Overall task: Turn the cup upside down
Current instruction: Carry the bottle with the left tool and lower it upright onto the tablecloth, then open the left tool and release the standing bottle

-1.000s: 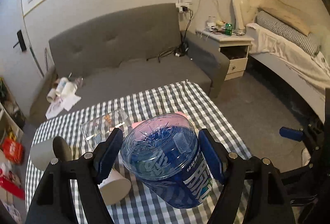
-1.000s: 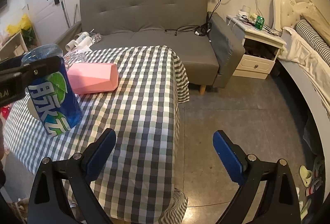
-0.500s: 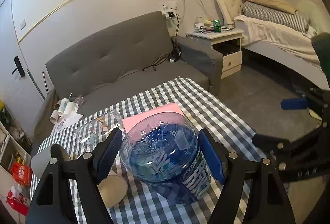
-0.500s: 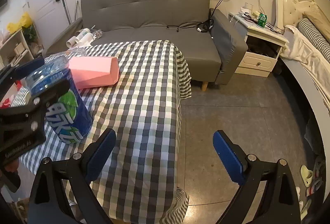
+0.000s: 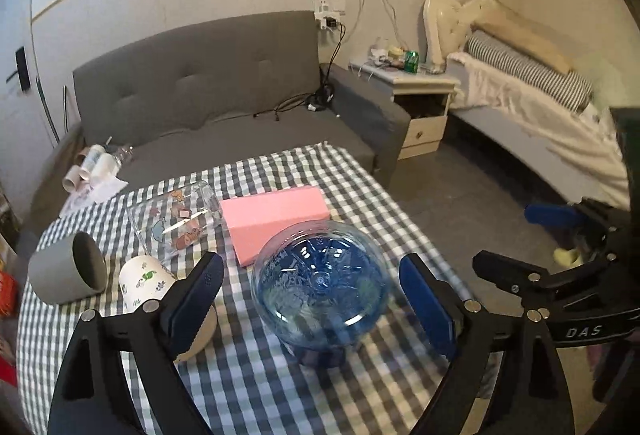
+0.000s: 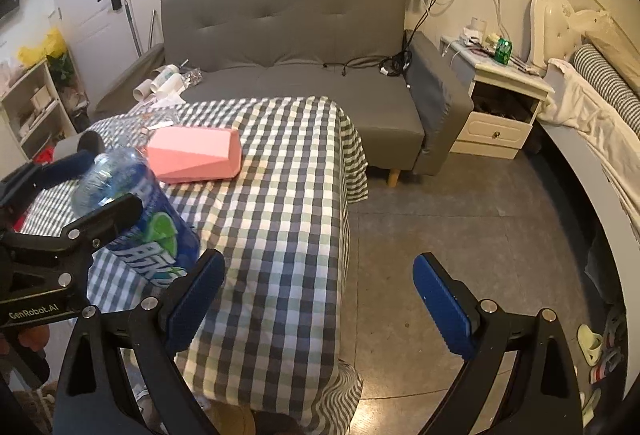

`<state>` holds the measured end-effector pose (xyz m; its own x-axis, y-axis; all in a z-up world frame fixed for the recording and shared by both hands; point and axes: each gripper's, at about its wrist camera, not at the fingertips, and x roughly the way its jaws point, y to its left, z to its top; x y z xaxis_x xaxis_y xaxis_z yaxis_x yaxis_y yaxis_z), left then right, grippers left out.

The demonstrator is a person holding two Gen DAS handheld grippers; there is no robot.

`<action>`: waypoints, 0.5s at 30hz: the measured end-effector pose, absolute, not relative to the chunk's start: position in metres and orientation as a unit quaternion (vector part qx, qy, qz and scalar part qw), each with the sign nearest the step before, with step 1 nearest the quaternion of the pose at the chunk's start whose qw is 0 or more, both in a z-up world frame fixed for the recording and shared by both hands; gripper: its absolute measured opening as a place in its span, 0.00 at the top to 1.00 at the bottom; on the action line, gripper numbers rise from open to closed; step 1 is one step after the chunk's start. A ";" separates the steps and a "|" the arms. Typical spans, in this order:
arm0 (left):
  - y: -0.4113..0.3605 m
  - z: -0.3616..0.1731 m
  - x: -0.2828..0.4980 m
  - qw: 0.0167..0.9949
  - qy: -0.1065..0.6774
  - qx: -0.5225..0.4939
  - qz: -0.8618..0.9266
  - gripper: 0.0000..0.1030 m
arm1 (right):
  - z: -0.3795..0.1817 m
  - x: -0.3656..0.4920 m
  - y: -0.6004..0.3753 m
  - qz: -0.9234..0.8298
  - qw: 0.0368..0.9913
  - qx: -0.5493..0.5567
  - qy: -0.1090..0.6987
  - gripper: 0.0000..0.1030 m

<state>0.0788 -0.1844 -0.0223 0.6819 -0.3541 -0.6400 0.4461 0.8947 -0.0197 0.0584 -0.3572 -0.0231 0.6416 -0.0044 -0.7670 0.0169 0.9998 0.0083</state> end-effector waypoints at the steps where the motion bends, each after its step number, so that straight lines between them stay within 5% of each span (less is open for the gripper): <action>1: -0.181 -0.020 0.077 0.915 0.333 0.062 -0.221 0.10 | -0.019 0.055 -0.356 -0.006 0.908 0.007 0.420 0.07; 15: -0.114 0.035 0.024 0.945 0.269 0.007 -0.184 0.10 | 0.037 0.020 -0.324 0.004 0.932 -0.005 0.362 0.07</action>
<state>0.0235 -0.1138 0.0347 0.7872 -0.3434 -0.5122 0.3515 0.9323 -0.0849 0.0195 -0.3235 0.0369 0.7378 0.0043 -0.6750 -0.0117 0.9999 -0.0065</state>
